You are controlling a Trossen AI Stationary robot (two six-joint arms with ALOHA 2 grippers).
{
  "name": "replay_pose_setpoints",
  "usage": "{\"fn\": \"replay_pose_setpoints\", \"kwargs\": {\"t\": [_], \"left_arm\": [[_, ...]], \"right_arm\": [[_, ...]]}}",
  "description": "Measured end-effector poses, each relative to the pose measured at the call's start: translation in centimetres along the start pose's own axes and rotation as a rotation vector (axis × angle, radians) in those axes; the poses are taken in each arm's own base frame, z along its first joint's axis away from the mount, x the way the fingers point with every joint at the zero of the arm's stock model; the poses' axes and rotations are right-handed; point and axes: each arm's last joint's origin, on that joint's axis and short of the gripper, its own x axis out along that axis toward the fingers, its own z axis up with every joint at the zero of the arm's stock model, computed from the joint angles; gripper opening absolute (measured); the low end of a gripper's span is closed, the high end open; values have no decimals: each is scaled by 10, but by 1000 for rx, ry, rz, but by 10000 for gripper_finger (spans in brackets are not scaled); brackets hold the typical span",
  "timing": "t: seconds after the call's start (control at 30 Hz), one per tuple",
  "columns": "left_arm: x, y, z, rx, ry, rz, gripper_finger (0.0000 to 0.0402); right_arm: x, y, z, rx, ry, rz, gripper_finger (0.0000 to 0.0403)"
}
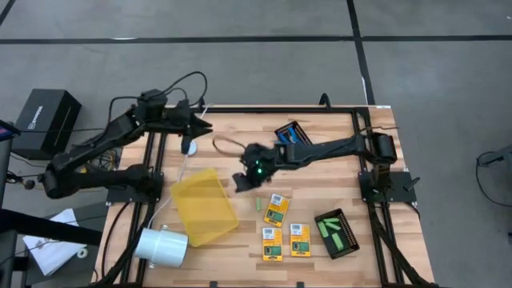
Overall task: Pick & Place School Supplies
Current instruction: Put the green eraser into the bottom black bin
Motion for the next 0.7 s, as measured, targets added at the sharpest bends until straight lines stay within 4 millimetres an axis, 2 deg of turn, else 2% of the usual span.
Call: {"fn": "replay_pose_setpoints", "kwargs": {"t": [0.27,0.43,0.7], "left_arm": [[-6,-7,-1,12,-9,-154,76],[-7,-8,-1,15,-17,-199,76],[-6,-8,-1,15,-16,-201,75]], "right_arm": [[12,1,-25,154,21,-90,129],[12,-3,-39,179,63,-180,170],[11,-11,-41,173,87,-265,212]]}}
